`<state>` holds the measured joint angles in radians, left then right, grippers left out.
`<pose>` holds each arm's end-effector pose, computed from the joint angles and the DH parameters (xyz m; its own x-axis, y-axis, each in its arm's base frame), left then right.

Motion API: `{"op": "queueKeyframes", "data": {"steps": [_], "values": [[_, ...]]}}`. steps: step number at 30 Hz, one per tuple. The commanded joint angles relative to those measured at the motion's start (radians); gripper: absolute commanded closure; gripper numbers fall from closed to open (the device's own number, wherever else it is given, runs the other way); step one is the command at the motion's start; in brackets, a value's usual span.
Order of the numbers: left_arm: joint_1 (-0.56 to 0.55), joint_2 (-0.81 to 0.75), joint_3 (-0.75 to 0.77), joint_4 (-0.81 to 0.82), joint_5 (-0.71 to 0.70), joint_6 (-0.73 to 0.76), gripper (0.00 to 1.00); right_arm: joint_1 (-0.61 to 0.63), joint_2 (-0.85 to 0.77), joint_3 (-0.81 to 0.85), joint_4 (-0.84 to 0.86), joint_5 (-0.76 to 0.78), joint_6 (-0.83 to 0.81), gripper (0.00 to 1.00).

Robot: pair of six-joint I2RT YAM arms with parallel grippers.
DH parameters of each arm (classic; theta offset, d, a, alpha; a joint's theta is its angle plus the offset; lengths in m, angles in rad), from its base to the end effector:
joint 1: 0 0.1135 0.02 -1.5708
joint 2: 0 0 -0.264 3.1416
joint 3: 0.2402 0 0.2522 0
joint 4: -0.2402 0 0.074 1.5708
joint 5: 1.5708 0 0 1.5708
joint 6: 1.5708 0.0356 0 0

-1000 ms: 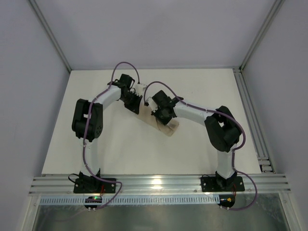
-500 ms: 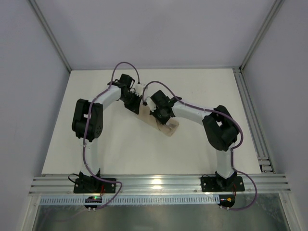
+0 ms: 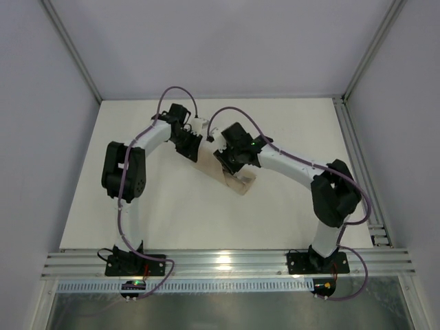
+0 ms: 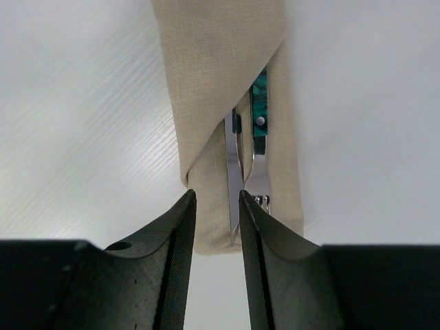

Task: Fold the napkin into a case and place the utensils inside
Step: Insert the knife into the folded napkin, then move the smaller rectangle-folded napkin to the corner of the board.

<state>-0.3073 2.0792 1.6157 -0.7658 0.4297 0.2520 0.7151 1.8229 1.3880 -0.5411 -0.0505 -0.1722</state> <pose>0.4054 -0.1442 0.1880 -0.7680 0.4816 -0.4222 0.6190 0.7272 -0.2966 0.2968 0.2601 0.2296 -0.5003 -0.6611 -0.5592 -0.7734 0.6316 -0.0548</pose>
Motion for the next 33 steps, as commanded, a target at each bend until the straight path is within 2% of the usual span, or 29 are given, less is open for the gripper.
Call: {"op": "queueKeyframes", "data": {"steps": [1, 6, 10, 11, 14, 20, 28, 33], "values": [[0.013, -0.074, 0.035, -0.029, -0.002, 0.016, 0.76, -0.04, -0.163, -0.062, 0.065, -0.017, 0.109, 0.64], [0.017, -0.103, 0.027, -0.027, 0.009, 0.009, 0.73, -0.193, -0.295, -0.246, 0.144, -0.083, 0.318, 0.6], [0.02, -0.123, 0.027, -0.006, 0.007, -0.005, 0.71, -0.273, -0.332, -0.368, 0.223, -0.187, 0.447, 0.56], [0.02, -0.122, 0.03, 0.0, 0.007, -0.01, 0.69, -0.284, -0.332, -0.397, 0.243, -0.198, 0.483, 0.52], [0.02, -0.094, 0.055, 0.028, 0.006, -0.036, 0.67, -0.322, -0.321, -0.447, 0.3, -0.204, 0.507, 0.49], [0.019, 0.01, 0.124, 0.026, 0.017, -0.059, 0.65, -0.35, -0.257, -0.484, 0.369, -0.264, 0.545, 0.53], [0.0, 0.125, 0.236, -0.018, 0.026, -0.042, 0.59, -0.364, -0.243, -0.512, 0.385, -0.218, 0.539, 0.54], [0.0, 0.163, 0.247, -0.018, 0.001, -0.042, 0.59, -0.373, -0.209, -0.538, 0.414, -0.242, 0.55, 0.53]]}}
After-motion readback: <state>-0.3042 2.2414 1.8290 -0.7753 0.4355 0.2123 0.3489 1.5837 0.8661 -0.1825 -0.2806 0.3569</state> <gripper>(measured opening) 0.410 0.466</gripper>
